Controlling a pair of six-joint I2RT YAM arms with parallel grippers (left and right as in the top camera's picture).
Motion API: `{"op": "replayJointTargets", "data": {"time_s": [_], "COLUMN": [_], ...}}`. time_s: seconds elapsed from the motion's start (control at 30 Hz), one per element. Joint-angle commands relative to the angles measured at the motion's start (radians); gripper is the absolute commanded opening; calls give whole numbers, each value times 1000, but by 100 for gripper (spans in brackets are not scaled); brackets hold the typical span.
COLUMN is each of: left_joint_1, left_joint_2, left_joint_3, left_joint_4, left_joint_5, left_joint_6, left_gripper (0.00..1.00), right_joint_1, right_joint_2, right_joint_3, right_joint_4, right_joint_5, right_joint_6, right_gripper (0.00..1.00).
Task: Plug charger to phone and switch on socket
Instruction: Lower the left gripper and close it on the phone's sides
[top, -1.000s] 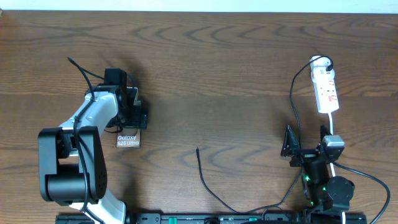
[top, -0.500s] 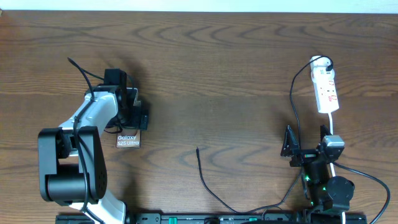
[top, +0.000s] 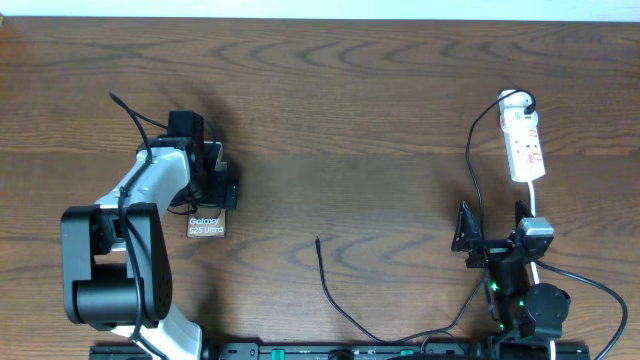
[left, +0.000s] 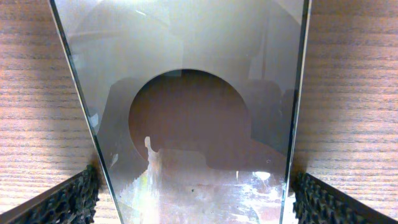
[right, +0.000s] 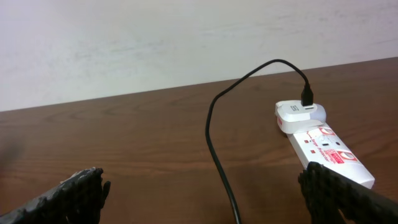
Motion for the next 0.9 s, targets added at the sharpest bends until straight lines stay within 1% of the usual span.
{"op": "replayJointTargets", "data": {"time_s": [0.0, 0.2, 0.3, 0.73, 0.87], "left_joint_1": [4, 4, 4, 4, 4], "left_joint_2": [-3, -3, -3, -3, -3], "left_joint_3": [-29, -30, -30, -30, -30], "left_joint_4": [-6, -6, -6, -6, -6], "left_joint_5": [-12, -10, -10, -10, -10], "left_joint_6": [3, 3, 3, 3, 3], "left_gripper": [96, 95, 92, 91, 88], "right_joint_1": [8, 8, 8, 8, 8], "right_joint_2": [-6, -6, -6, -6, -6], "right_joint_3": [-2, -2, -2, -2, -2], "right_joint_4": [-5, -5, -5, -5, -5], "right_joint_5": [0, 0, 0, 0, 0], "right_joint_6": [2, 2, 2, 2, 2], "right_gripper": [99, 99, 99, 99, 99]}}
